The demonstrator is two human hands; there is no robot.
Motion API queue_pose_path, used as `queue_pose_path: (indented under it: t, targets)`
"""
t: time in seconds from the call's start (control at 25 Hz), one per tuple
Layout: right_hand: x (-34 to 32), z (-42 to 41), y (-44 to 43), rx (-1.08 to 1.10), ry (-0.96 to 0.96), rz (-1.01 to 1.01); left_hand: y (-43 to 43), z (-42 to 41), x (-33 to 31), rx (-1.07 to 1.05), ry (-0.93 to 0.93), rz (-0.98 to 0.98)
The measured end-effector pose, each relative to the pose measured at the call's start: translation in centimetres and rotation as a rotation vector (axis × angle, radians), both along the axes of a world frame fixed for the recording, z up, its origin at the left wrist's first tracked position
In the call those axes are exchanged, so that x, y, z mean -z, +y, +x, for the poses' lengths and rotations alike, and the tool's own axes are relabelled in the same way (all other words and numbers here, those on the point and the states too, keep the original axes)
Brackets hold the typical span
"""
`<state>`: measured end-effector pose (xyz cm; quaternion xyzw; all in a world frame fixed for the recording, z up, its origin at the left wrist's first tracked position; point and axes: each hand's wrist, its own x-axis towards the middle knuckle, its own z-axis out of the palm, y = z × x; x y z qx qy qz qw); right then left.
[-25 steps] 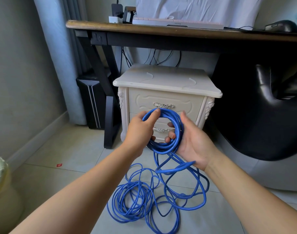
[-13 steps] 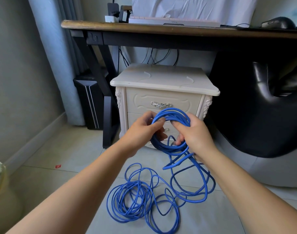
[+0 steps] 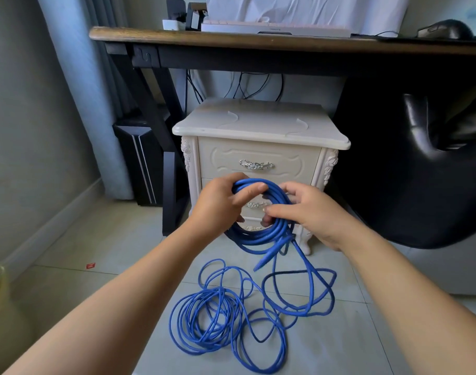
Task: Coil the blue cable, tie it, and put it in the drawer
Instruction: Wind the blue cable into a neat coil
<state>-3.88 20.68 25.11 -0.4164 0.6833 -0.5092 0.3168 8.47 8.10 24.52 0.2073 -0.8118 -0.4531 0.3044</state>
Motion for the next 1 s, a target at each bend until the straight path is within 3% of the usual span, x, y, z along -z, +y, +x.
queue_pose_path:
  t: [0.28,0.4,0.6,0.72,0.84,1.0]
  targets:
    - [0.4,-0.3,0.0,-0.040,-0.182,0.000,0.9,-0.8,1.0,-0.099,0.088,0.280]
    - [1.1,-0.3,-0.3,0.047,-0.085,-0.015,1.4,-0.8,0.9,-0.080,0.060,0.393]
    - [1.8,-0.6,-0.4,0.339,-0.015,-0.175,2.2,-0.5,0.3,-0.028,-0.186,0.469]
    - [1.7,-1.0,-0.4,0.452,-0.036,-0.285,2.6,-0.2,1.1,0.220,-0.380,0.722]
    - [1.7,-0.5,-0.5,0.417,-0.100,-0.317,3.7,-0.4,2.4,0.540,-0.277,0.959]
    - [1.0,0.0,-0.5,0.434,-0.170,-0.392,3.9,-1.3,3.7,0.576,-0.064,1.006]
